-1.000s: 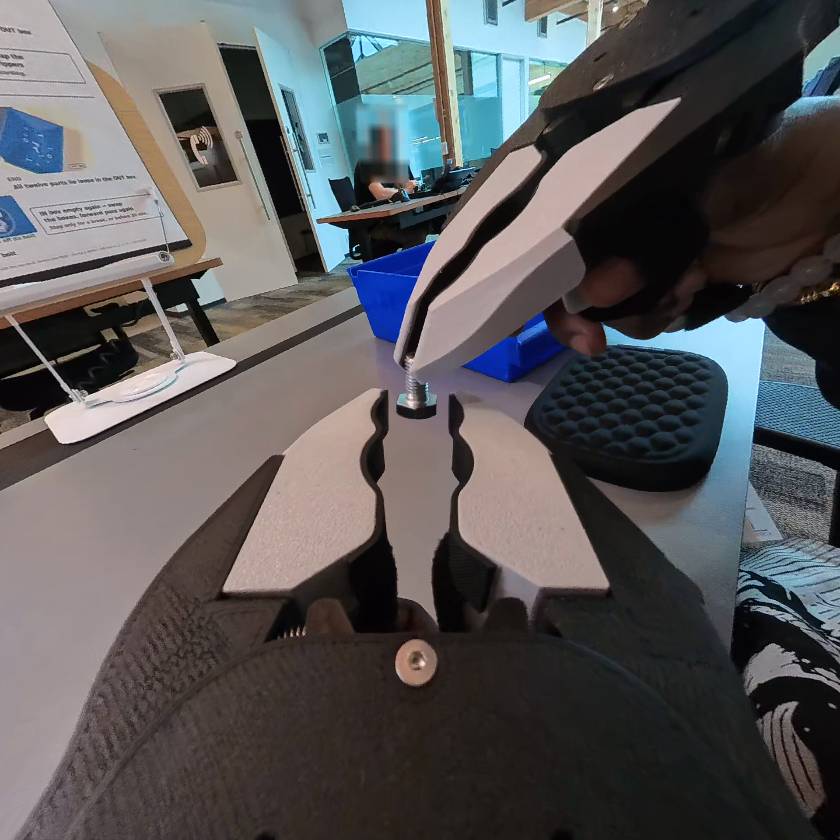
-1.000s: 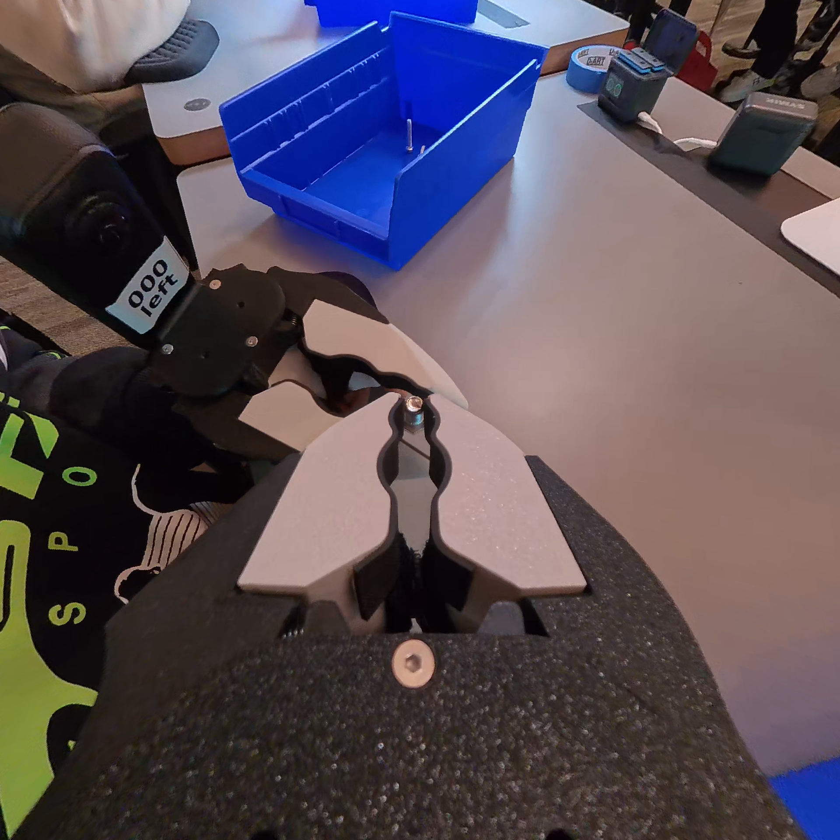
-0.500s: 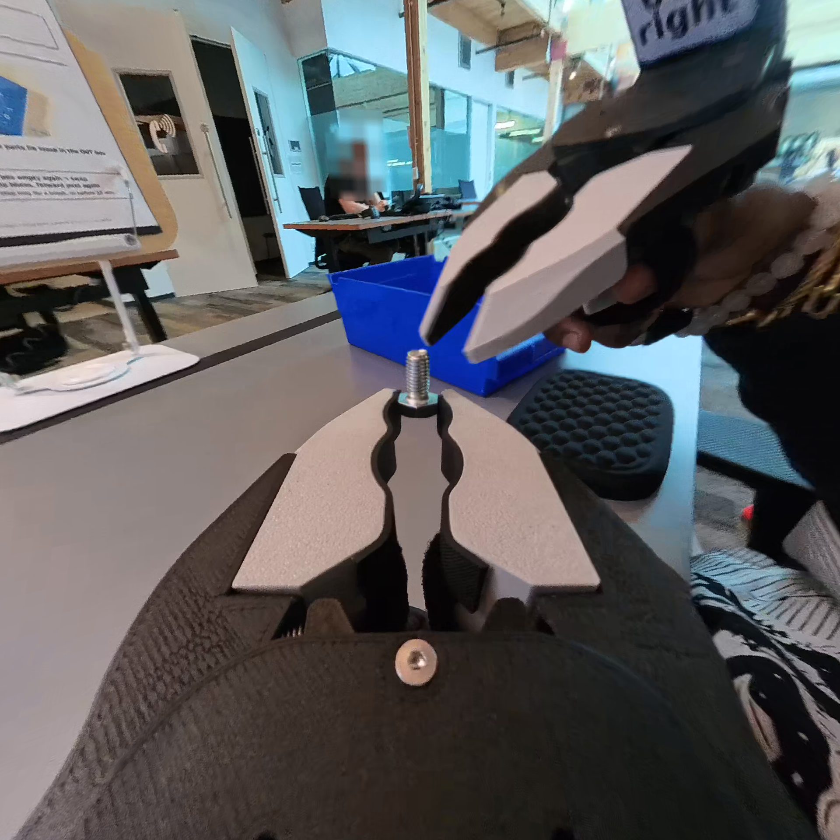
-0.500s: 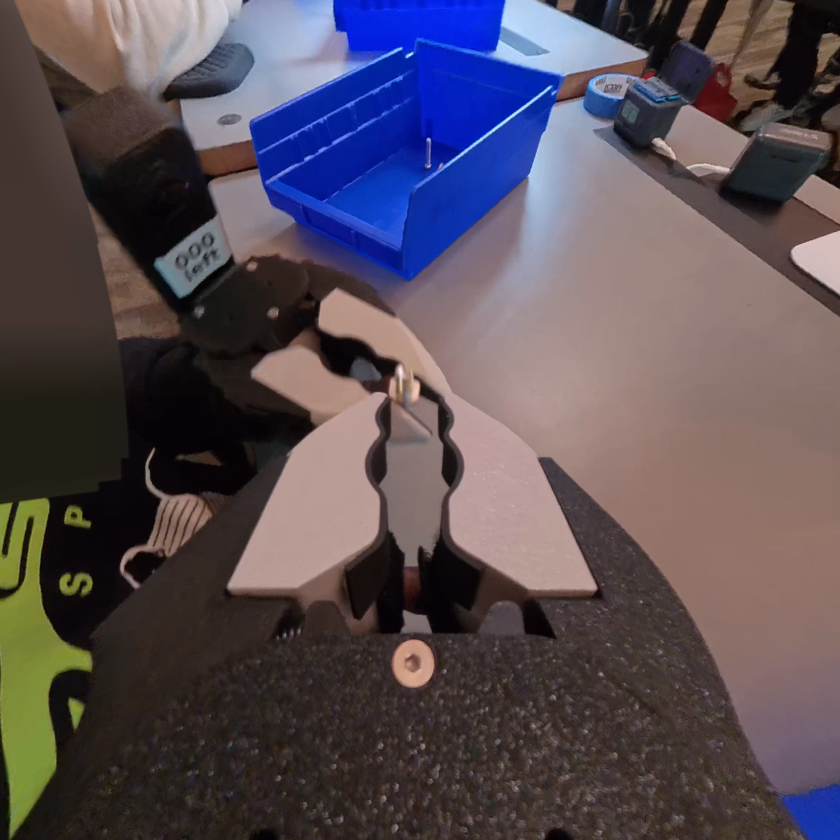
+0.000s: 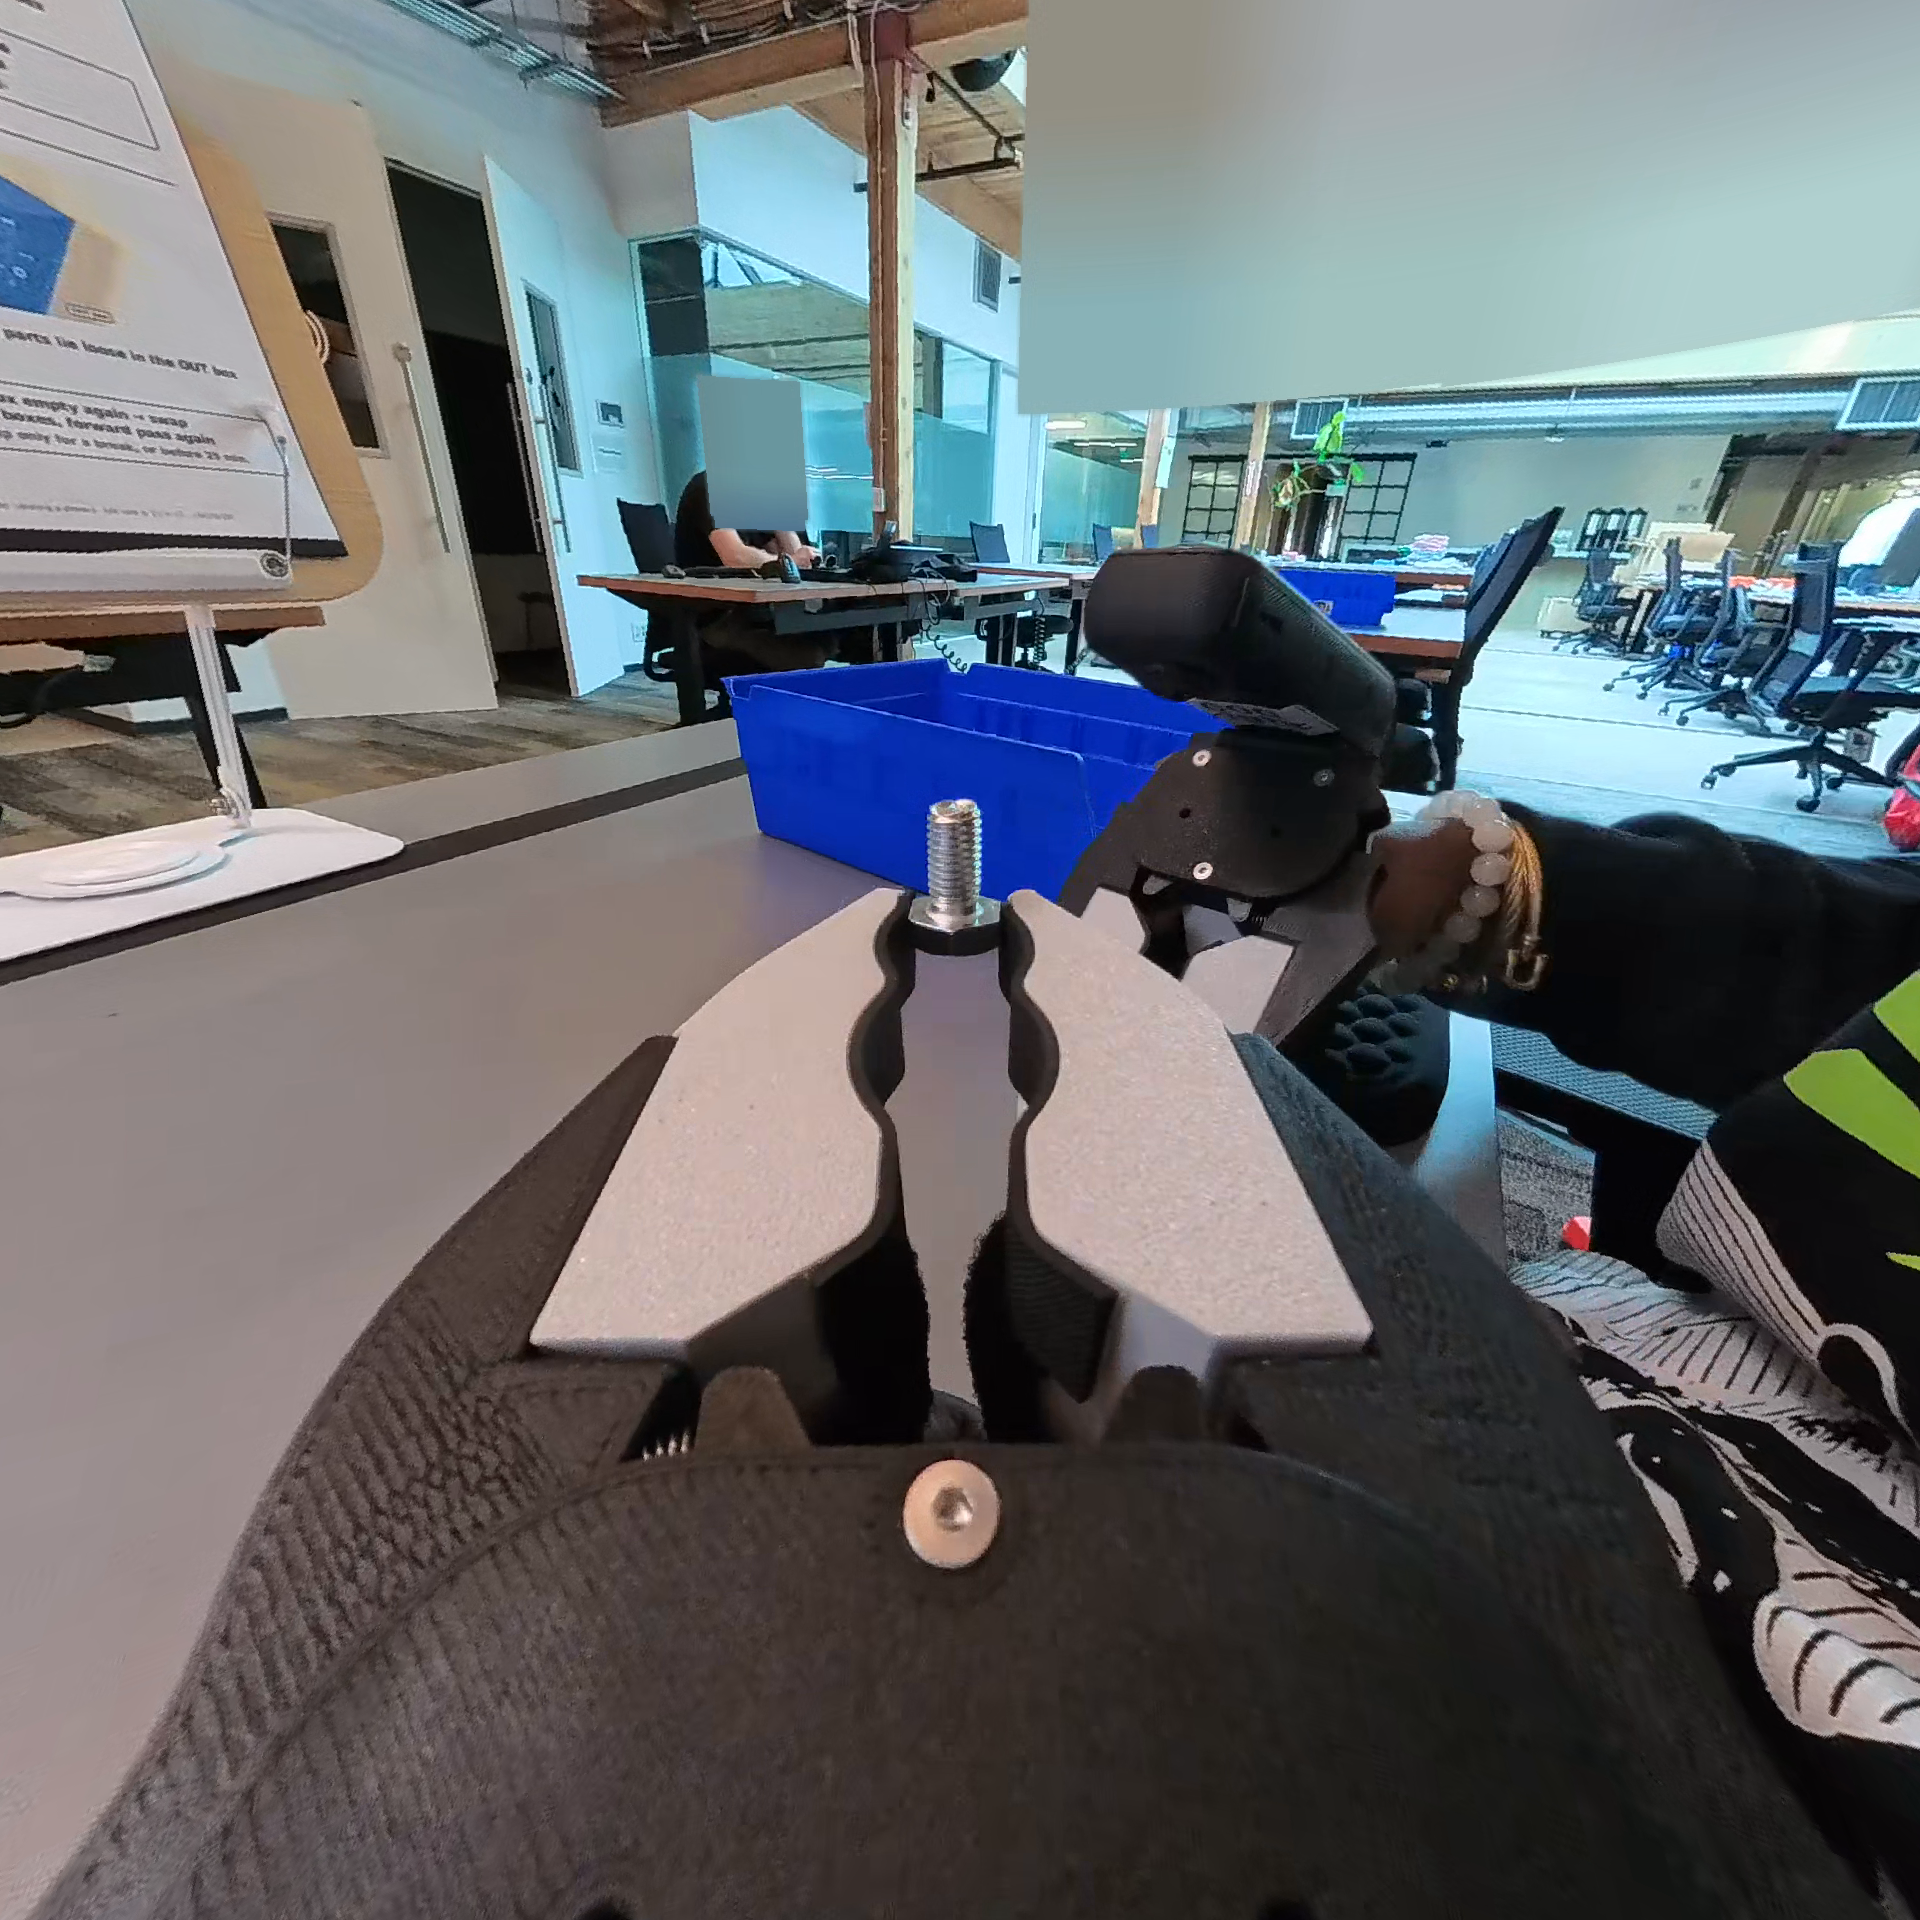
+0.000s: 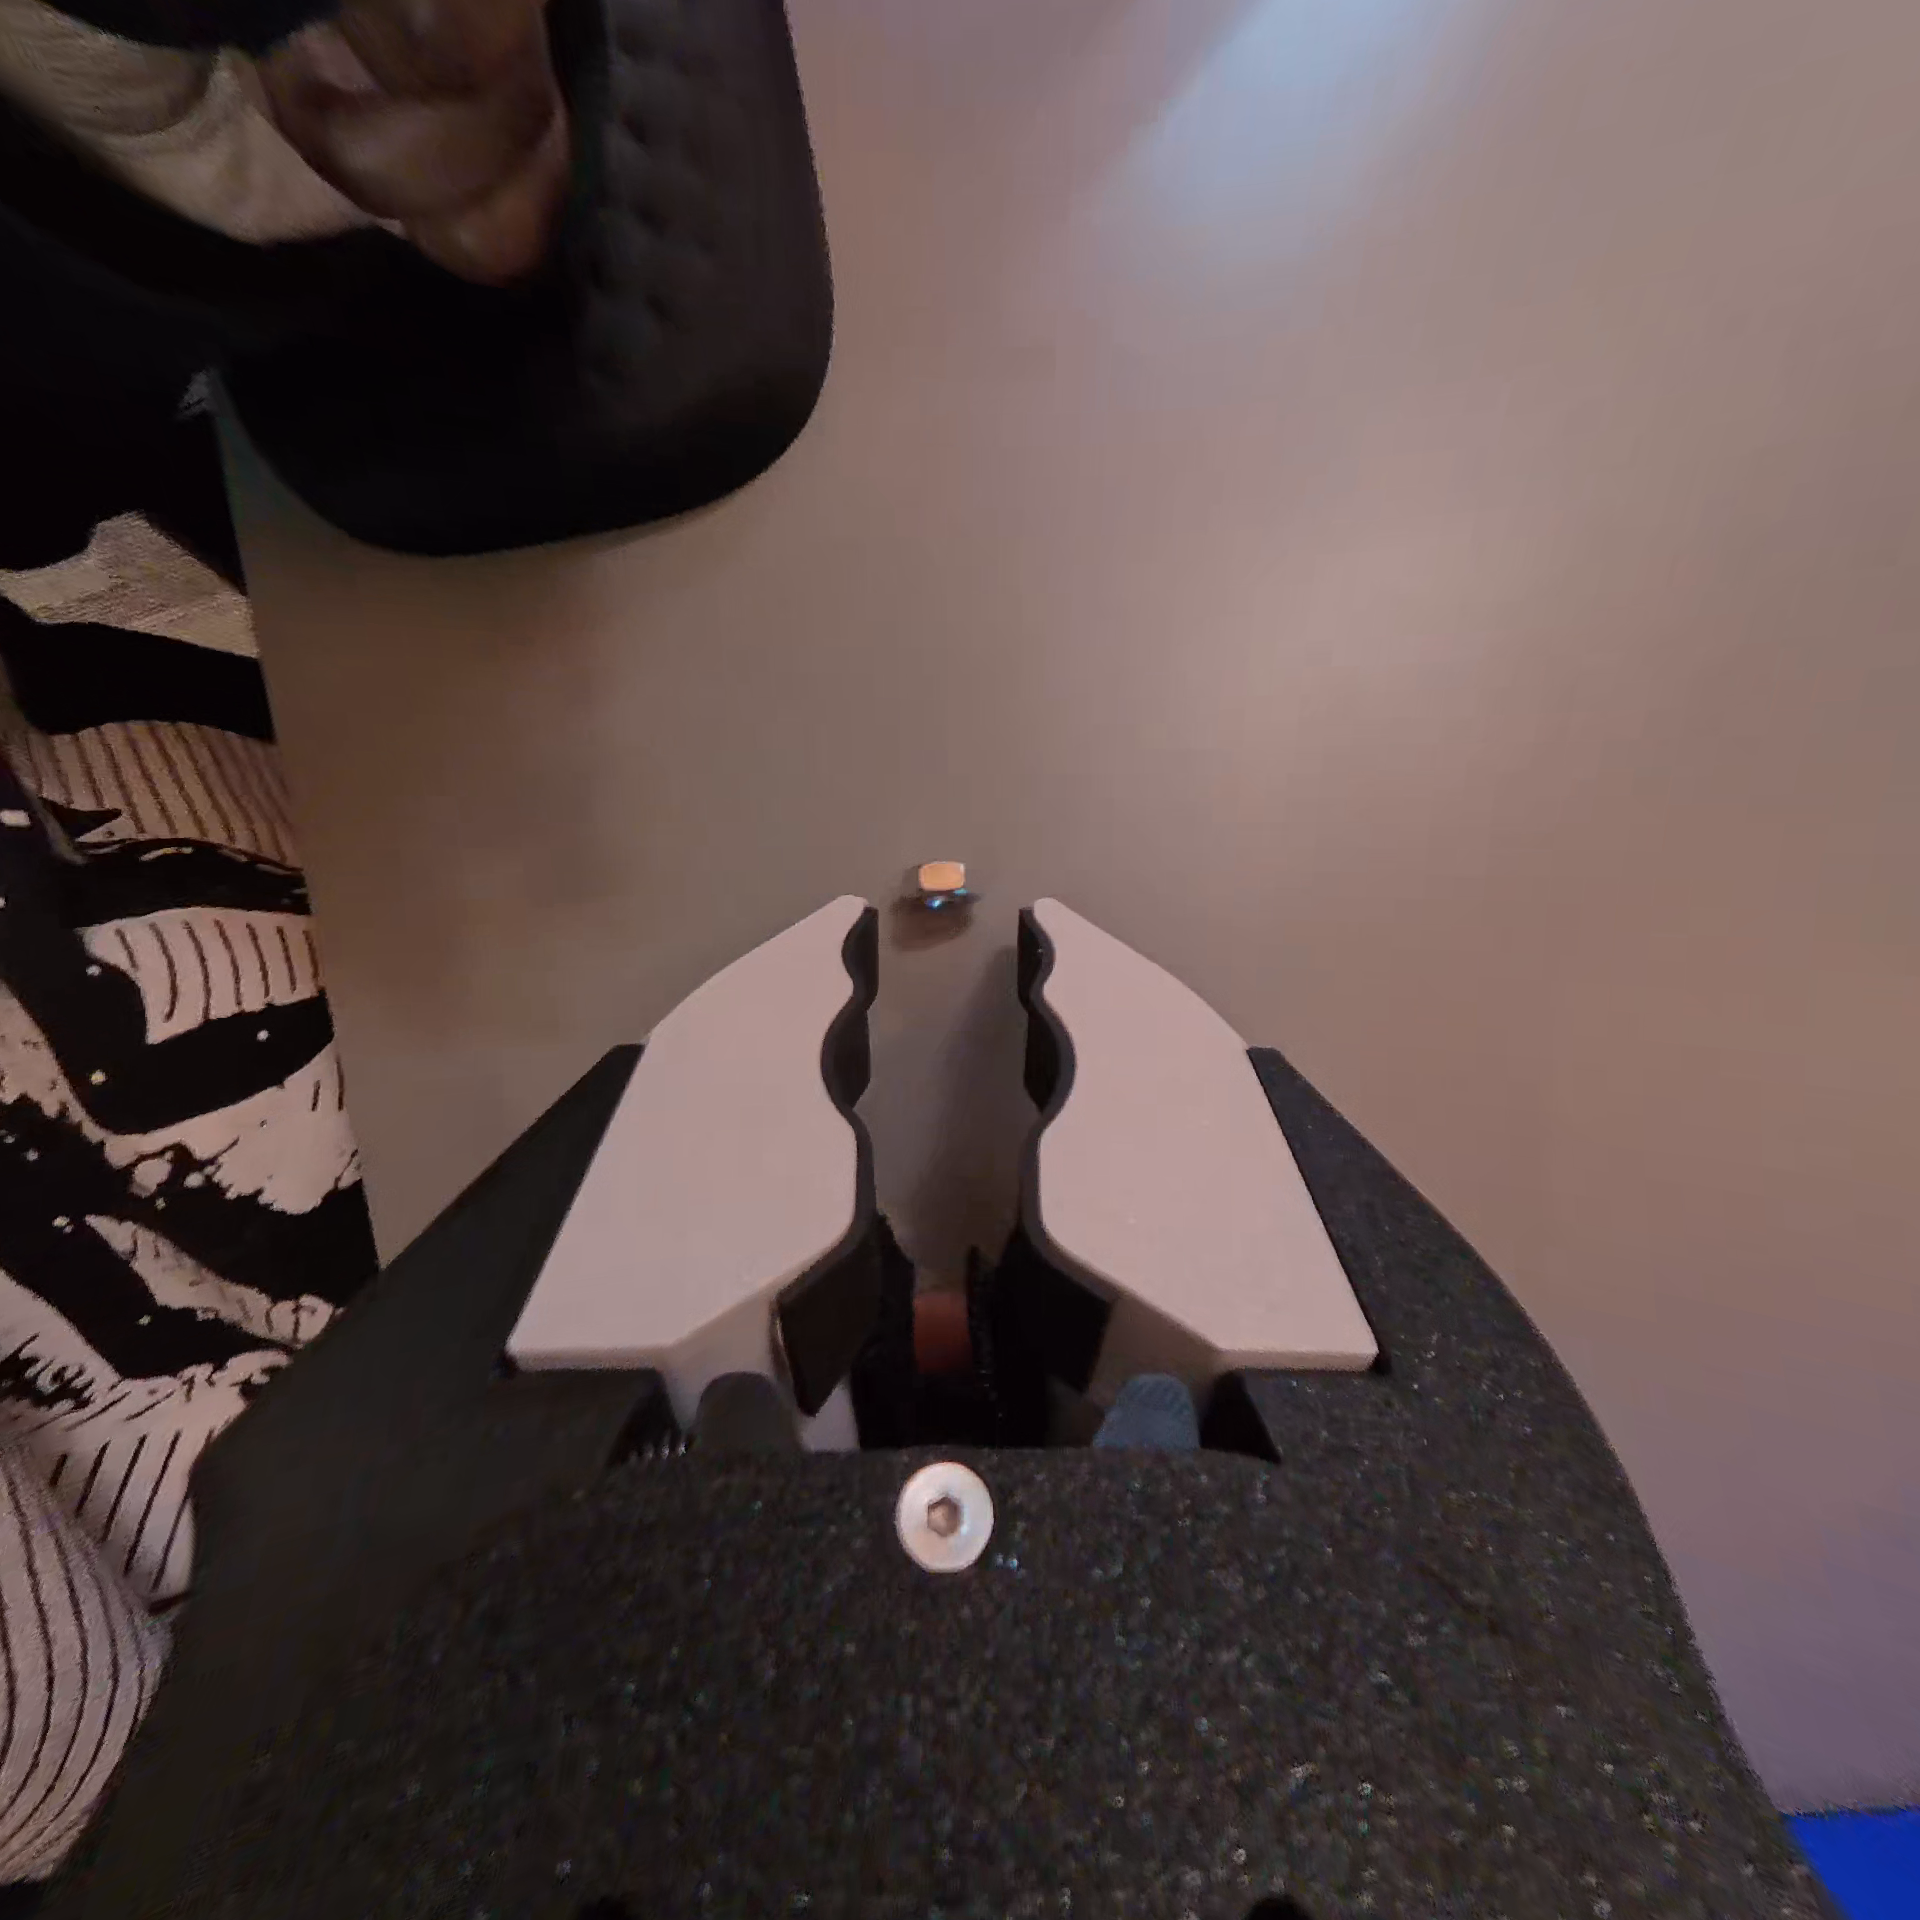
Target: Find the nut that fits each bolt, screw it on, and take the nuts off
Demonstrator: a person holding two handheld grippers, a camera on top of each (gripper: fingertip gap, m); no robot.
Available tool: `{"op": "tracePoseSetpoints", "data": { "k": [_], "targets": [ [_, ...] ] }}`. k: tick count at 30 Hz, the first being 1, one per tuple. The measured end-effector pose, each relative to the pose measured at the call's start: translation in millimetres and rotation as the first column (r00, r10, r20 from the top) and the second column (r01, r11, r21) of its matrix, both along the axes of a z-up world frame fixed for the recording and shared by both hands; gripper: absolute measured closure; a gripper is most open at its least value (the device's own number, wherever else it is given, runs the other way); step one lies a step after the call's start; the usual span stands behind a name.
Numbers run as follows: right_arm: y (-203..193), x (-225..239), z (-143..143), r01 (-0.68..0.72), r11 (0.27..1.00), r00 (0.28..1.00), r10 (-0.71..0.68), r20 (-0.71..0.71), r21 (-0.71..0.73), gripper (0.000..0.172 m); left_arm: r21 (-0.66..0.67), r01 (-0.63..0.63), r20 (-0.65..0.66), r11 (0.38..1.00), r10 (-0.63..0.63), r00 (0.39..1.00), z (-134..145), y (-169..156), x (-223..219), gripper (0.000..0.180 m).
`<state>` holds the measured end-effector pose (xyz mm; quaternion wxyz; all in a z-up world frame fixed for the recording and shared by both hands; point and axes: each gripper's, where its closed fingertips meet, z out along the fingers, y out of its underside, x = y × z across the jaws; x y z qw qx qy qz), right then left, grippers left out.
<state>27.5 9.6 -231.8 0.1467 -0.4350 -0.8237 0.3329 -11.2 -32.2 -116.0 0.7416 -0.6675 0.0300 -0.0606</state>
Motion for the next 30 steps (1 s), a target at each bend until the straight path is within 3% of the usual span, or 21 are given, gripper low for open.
{"op": "tracePoseSetpoints", "data": {
  "k": [9, 12, 16, 21, 30],
  "targets": [
    [-5.8, -4.8, 1.1, -0.054, 0.997, 0.999, 0.054, 0.005, 0.046, 0.158, 0.004, 0.002, 0.019, 1.0, -0.002, 1.0, 0.1, -0.6, -1.9, 0.165],
    [1.7, 3.9, 6.0, -0.129, 0.974, 0.99, 0.115, 0.085, 0.186, 0.158, 0.006, 0.003, 0.021, 1.0, -0.003, 1.0, 0.2, -0.9, -2.0, 0.165],
    [18.4, 21.1, 5.8, -0.251, 0.883, 0.953, 0.153, 0.26, 0.398, 0.158, 0.006, 0.003, 0.021, 1.0, -0.003, 1.0, 0.0, -0.9, -1.8, 0.165],
    [8.2, 22.6, -5.9, -0.322, 0.859, 0.925, 0.195, 0.327, 0.399, 0.159, 0.015, -0.001, 0.024, 1.0, 0.001, 1.0, 0.8, -1.9, -2.6, 0.165],
    [2.6, 21.3, 3.6, -0.288, 0.907, 0.944, 0.215, 0.249, 0.309, 0.15, 0.015, 0.004, 0.022, 1.0, -0.004, 1.0, 0.6, -2.1, -1.6, 0.165]
  ]
}}
